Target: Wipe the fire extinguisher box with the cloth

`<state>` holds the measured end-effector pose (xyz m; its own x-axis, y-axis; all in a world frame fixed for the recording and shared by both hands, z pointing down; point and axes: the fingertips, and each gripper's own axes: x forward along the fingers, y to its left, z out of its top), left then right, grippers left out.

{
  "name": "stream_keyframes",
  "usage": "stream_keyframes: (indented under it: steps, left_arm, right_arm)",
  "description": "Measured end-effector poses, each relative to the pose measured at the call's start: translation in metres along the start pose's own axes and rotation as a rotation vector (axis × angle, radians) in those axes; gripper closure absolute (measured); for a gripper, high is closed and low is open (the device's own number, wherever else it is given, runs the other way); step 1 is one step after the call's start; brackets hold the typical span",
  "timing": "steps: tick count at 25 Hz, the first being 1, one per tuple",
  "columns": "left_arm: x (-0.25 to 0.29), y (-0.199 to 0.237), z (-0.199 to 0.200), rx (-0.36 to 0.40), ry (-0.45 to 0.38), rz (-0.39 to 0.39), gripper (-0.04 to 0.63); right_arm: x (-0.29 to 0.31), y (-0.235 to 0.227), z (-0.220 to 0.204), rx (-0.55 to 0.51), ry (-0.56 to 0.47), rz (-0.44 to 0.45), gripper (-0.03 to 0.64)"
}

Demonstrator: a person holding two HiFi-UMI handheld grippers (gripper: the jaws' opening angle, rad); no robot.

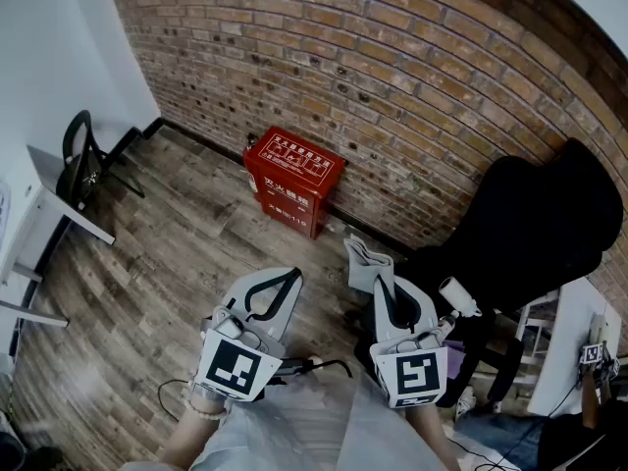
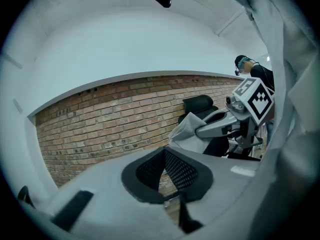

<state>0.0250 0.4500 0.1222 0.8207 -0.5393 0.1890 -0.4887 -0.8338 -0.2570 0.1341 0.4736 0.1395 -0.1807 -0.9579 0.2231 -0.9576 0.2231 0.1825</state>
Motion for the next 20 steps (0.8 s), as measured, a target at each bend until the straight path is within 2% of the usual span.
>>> stream_keyframes:
  steps: [13,20]
  left_arm:
    - [0.010,-0.007,0.000,-0.002,0.006,0.004,0.598]
    - [0.010,-0.011,0.004,-0.002,0.002,0.038,0.598]
  right_arm:
    - [-0.001,-0.011,-0.004,0.004,-0.002,-0.001,0.598]
    - [-0.005,-0.016,-0.007,-0.003,-0.017,0.023,0.598]
